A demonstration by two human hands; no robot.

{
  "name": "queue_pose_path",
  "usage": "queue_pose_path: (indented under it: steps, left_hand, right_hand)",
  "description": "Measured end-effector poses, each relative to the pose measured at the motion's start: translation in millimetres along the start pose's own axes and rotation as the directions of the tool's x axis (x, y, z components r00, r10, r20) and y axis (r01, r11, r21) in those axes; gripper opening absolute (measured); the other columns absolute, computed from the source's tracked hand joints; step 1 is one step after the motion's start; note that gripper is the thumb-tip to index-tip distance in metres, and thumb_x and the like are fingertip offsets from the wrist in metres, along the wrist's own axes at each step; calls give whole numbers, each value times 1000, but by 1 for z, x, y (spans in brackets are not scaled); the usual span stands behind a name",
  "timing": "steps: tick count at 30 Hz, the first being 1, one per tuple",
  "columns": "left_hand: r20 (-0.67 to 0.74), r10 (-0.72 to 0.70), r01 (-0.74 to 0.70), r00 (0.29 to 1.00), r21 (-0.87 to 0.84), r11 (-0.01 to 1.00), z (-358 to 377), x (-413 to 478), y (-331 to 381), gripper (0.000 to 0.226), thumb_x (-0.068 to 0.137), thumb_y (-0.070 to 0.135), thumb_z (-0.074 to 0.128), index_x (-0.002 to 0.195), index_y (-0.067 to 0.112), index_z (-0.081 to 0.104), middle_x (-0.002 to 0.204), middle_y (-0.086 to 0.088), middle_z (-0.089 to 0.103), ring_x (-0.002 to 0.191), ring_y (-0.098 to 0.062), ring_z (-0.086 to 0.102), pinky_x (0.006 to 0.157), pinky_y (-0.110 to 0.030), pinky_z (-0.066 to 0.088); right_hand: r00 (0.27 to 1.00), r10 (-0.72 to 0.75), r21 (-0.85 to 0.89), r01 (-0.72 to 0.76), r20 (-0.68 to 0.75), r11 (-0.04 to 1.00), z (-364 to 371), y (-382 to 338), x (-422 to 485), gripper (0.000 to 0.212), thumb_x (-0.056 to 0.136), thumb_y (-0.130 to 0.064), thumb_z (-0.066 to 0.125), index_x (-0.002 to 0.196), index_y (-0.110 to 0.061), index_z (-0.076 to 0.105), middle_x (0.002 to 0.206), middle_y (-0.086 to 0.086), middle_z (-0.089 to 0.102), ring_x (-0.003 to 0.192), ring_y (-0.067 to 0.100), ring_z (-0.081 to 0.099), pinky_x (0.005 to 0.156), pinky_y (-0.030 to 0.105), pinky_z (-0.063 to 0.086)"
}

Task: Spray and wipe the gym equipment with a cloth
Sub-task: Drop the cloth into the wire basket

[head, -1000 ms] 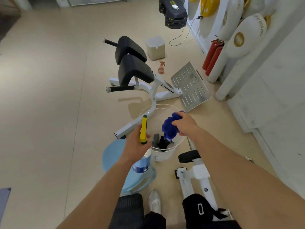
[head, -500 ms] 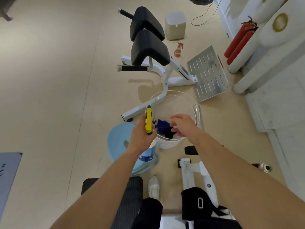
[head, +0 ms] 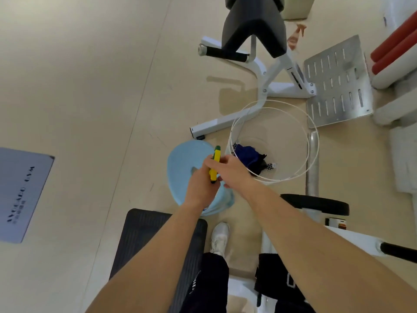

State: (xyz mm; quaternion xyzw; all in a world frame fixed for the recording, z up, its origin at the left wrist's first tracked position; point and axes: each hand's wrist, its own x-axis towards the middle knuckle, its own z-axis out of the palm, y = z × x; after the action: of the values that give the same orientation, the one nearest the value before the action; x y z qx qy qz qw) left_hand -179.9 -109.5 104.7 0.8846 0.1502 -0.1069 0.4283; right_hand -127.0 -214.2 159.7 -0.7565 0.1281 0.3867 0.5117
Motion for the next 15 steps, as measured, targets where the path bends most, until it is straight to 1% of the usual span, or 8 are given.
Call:
queue_pose_path:
  steps: [2, 4, 6, 8, 9, 11, 13, 15]
  left_hand:
    - [-29, -22, 22, 999, 13, 1000, 2, 14, -17, 53, 95, 15, 63, 145, 19, 45, 98, -2, 72, 83, -17, 62, 71, -28, 42]
    - [-54, -61, 62, 997, 12, 998, 5, 28, -37, 50, 96, 17, 61, 144, 17, 47, 102, -4, 73, 86, -20, 64, 71, -29, 43]
    - [-59, -111, 112, 992, 8, 994, 6, 40, -56, 47, 96, 17, 57, 142, 16, 49, 100, -6, 73, 89, -26, 69, 71, -35, 50]
    - [-52, -151, 152, 987, 21, 988, 8, 47, -73, 51, 96, 17, 57, 146, 15, 46, 99, -6, 73, 89, -26, 69, 75, -41, 55]
    - [-47, -162, 163, 986, 29, 986, 9, 51, -82, 52, 96, 17, 57, 147, 15, 46, 100, -6, 73, 90, -24, 69, 77, -42, 56]
    - [-44, -174, 177, 984, 69, 982, 12, 58, -98, 47, 97, 18, 57, 143, 15, 50, 103, -5, 74, 92, -24, 70, 77, -39, 56]
    - [-21, -188, 189, 982, 113, 975, 16, 61, -110, 34, 98, 17, 57, 132, 12, 57, 102, -5, 73, 92, -24, 70, 74, -34, 53]
    - [2, -207, 205, 978, 135, 969, 20, 60, -117, 23, 98, 14, 57, 121, 10, 62, 102, -5, 72, 91, -23, 67, 72, -30, 47]
  right_hand:
    - [999, -37, -8, 36, -19, 999, 16, 2, 22, 26, 86, -41, 69, 98, -18, 67, 91, 0, 69, 87, 18, 65, 76, 35, 54]
    - [999, -46, -24, 46, -25, 999, 34, 6, 49, 24, 86, -40, 69, 98, -19, 68, 92, -2, 71, 91, 17, 67, 86, 39, 55]
    - [998, -53, -65, 52, -21, 997, 50, 12, 71, 24, 87, -41, 68, 100, -21, 67, 95, -4, 71, 92, 16, 66, 86, 37, 54]
    - [998, -55, -84, 54, -9, 995, 61, 20, 88, 26, 88, -42, 67, 104, -21, 66, 97, -4, 69, 93, 16, 66, 82, 34, 53]
    - [999, -51, -91, 51, 2, 995, 67, 24, 97, 30, 88, -43, 66, 109, -21, 65, 99, -6, 68, 95, 16, 65, 82, 33, 52]
    - [999, -42, -100, 45, 24, 994, 76, 32, 109, 32, 90, -43, 66, 115, -23, 62, 99, -10, 65, 97, 14, 63, 83, 31, 50]
    - [999, -39, -101, 42, 34, 994, 84, 41, 117, 26, 93, -42, 65, 112, -27, 58, 92, -17, 60, 95, 12, 61, 84, 29, 49]
    - [999, -31, -95, 33, 22, 995, 92, 49, 121, 27, 93, -42, 64, 115, -28, 57, 90, -20, 58, 95, 10, 61, 86, 29, 49]
